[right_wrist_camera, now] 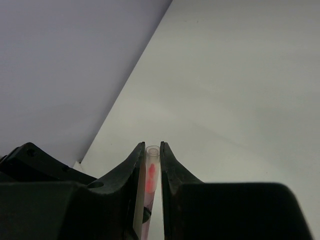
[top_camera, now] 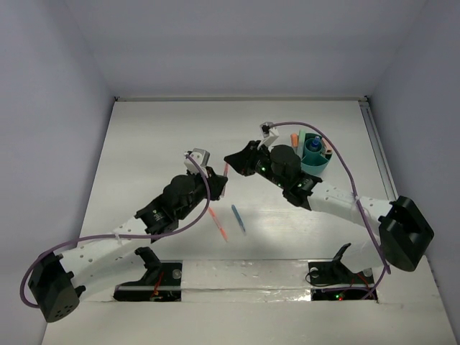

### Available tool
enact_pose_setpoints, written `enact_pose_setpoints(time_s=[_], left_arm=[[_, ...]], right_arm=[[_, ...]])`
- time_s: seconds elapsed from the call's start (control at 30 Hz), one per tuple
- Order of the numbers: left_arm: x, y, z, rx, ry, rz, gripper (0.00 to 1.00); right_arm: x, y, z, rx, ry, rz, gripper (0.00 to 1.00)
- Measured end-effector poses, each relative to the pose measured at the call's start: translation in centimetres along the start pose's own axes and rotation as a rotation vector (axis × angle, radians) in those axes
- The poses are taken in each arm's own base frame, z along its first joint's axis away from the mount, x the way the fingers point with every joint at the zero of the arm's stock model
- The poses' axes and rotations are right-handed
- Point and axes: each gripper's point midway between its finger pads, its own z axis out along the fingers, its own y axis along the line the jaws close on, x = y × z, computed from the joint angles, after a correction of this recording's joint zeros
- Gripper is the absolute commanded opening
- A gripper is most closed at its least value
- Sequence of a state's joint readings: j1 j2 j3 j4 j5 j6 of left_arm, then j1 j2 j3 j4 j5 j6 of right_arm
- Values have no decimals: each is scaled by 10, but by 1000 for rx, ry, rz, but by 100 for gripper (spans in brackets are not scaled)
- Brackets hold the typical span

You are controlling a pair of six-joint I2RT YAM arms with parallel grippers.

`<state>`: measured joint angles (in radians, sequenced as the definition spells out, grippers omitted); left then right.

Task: Sort the stationery into containers
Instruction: Close the pen cap on the pen.

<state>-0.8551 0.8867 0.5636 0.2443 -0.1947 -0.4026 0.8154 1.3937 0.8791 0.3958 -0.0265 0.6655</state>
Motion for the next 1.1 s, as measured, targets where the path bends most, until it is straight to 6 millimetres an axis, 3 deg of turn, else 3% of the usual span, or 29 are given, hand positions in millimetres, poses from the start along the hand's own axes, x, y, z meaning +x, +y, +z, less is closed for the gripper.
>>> enact_pose_setpoints(time_s=[0.53, 0.77, 1.0, 1.1], left_arm=[[5, 5, -2, 19, 46, -12, 0], [12, 13, -7, -4, 79, -10, 0], [8, 9, -9, 13, 69, -27, 0], [8, 7, -9, 20, 69, -31, 0]], right_arm=[[9, 17, 0, 51, -42, -148, 0], [20, 12, 6, 93, -39, -173, 0], [15, 15, 2, 104, -59, -166, 0], [14, 15, 1, 106, -61, -160, 13]])
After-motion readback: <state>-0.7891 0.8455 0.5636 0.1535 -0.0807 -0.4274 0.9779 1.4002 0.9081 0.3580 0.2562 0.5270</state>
